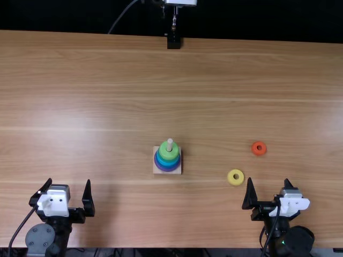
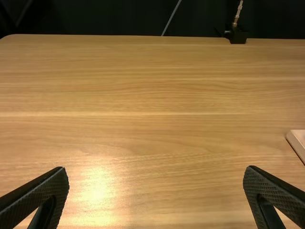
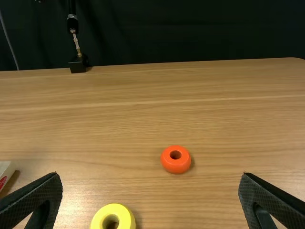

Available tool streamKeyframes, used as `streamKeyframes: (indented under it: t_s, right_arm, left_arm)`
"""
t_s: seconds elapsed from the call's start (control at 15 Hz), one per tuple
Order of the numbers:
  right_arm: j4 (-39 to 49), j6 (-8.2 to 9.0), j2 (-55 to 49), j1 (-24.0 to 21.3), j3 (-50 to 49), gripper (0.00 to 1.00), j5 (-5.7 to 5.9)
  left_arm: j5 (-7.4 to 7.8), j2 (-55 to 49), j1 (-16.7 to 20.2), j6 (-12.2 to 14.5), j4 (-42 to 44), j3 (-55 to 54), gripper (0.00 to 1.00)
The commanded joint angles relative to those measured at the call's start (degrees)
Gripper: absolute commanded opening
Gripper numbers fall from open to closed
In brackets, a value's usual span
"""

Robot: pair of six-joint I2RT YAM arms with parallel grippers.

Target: Build the Hanoi tower: stack the rings onto the peg from bottom to top in this color order: purple, dark blue, light blue, dark green, light green, yellow, orange.

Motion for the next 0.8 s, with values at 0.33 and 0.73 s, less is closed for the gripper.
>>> streamKeyframes:
  t_s: [0.33,0.73]
  right_arm:
    - [-4.2,0.04,-0.7,-0.6,-3.7,1.00,-0.49]
    - [-3.8,0.25,-0.7,-0.6,-3.4,1.00,-0.17]
  left_arm:
    - [-0.49,-0.7,0.2,0.1,-4.6,-6.0,1.00]
    - [-0.49,-0.7,0.2,0.1,-4.6,-6.0,1.00]
